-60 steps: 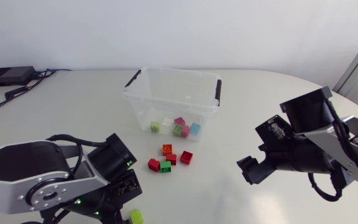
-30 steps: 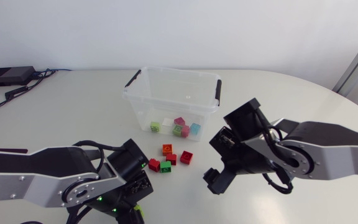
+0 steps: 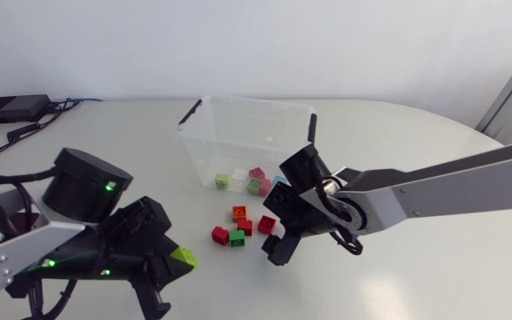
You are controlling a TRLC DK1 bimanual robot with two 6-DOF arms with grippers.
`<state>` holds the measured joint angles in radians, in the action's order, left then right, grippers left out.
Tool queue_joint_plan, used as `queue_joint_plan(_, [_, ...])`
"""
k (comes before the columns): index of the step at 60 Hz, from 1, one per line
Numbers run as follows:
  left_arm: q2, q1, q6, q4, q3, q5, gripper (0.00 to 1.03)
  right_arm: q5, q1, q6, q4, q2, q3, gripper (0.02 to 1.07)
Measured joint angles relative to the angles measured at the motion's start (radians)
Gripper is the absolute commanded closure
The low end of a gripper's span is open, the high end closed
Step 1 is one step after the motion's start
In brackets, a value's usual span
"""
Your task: Pick up the duplo bricks and place them in the container
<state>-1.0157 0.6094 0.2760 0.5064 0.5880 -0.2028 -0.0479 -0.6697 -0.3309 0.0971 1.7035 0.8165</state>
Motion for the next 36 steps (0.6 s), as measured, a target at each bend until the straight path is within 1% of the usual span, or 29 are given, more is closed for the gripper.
queue_joint_plan(4, [0.027, -0.05, 0.01, -0.004, 0.017, -0.038, 0.77, 0.0, -0.004, -0.002, -0.019, 0.024, 0.01, 0.16])
queue_joint_plan(9, [0.059, -0.132, 0.015, -0.015, 0.055, -0.108, 0.77, 0.001, -0.005, -0.011, -0.023, 0.045, 0.027, 0.17])
queue_joint_plan(15, [0.067, -0.189, 0.018, -0.039, 0.085, -0.14, 0.77, 0.003, -0.003, -0.014, -0.019, 0.067, 0.055, 0.29])
queue_joint_plan(21, [0.066, -0.227, 0.022, -0.053, 0.109, -0.16, 0.77, 0.004, 0.0, -0.02, -0.005, 0.093, 0.086, 0.35])
queue_joint_plan(25, [0.056, -0.243, 0.024, -0.058, 0.133, -0.167, 0.77, 0.004, 0.002, -0.034, 0.008, 0.121, 0.104, 0.46])
queue_joint_plan(29, [0.039, -0.251, 0.024, -0.069, 0.148, -0.168, 0.77, 0.0, 0.003, -0.038, 0.009, 0.143, 0.113, 0.53])
queue_joint_plan(31, [0.028, -0.256, 0.024, -0.079, 0.154, -0.169, 0.77, 0.003, 0.003, -0.041, 0.01, 0.15, 0.123, 0.63])
queue_joint_plan(33, [0.018, -0.261, 0.024, -0.088, 0.159, -0.172, 0.77, 0.002, 0.004, -0.041, 0.01, 0.155, 0.128, 0.67])
queue_joint_plan(36, [0.004, -0.269, 0.024, -0.108, 0.167, -0.178, 0.77, 0.0, 0.004, -0.042, 0.01, 0.158, 0.131, 0.69])
